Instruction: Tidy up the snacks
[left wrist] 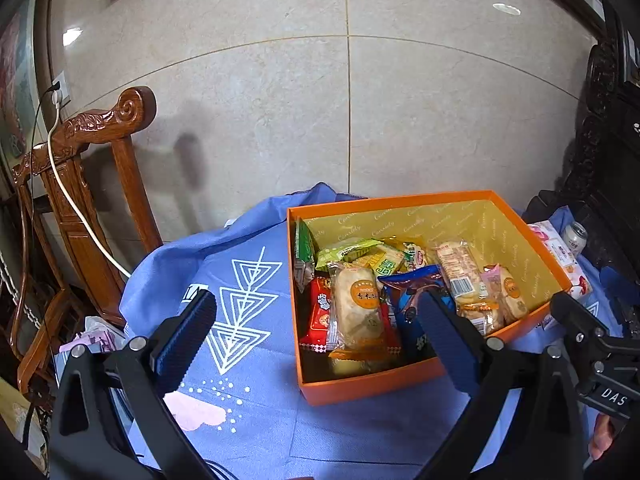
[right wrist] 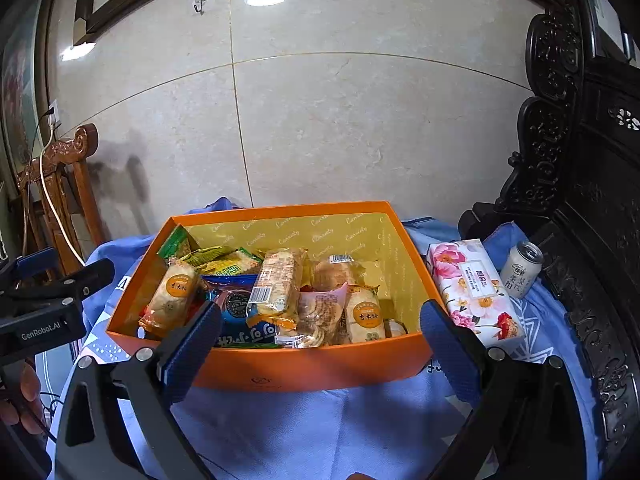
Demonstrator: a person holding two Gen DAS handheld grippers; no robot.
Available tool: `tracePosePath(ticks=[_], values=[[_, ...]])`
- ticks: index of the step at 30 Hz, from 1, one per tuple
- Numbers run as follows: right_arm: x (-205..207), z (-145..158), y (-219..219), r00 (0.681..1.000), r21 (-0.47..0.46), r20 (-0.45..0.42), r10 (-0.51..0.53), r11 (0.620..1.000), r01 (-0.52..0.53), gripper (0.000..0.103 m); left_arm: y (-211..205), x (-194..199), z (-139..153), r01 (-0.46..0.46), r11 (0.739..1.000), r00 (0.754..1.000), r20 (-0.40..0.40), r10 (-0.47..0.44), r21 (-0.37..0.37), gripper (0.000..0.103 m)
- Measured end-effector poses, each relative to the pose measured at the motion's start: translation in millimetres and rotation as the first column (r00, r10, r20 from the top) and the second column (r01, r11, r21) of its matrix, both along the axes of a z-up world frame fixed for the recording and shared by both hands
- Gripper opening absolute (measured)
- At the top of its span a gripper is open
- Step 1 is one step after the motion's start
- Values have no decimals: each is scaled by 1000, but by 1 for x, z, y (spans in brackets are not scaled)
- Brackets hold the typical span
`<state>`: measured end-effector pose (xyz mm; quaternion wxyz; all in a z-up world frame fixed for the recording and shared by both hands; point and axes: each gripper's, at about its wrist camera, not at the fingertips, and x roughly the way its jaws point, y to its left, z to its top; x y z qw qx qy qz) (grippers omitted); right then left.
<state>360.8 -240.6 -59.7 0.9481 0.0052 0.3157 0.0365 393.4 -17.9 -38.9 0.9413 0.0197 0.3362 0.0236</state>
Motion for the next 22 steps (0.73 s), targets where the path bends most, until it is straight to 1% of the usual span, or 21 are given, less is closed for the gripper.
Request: tracePosePath(ticks=[10, 15, 22], values=[[0, 0, 1, 1000, -4, -3, 1, 1000, -1, 100, -5, -1, -2, 4, 1000, 1000, -5, -4, -3, 99], [0, 0, 2, 1000, -4, -2, 2, 1000, -2, 100, -7, -3, -3, 3, 1000, 1000, 4, -3, 8, 99], [-1, 0, 3, 1000, -5, -2, 7, 1000, -7, 100, -7, -2, -4, 3, 1000, 1000, -3, -3, 15, 99]])
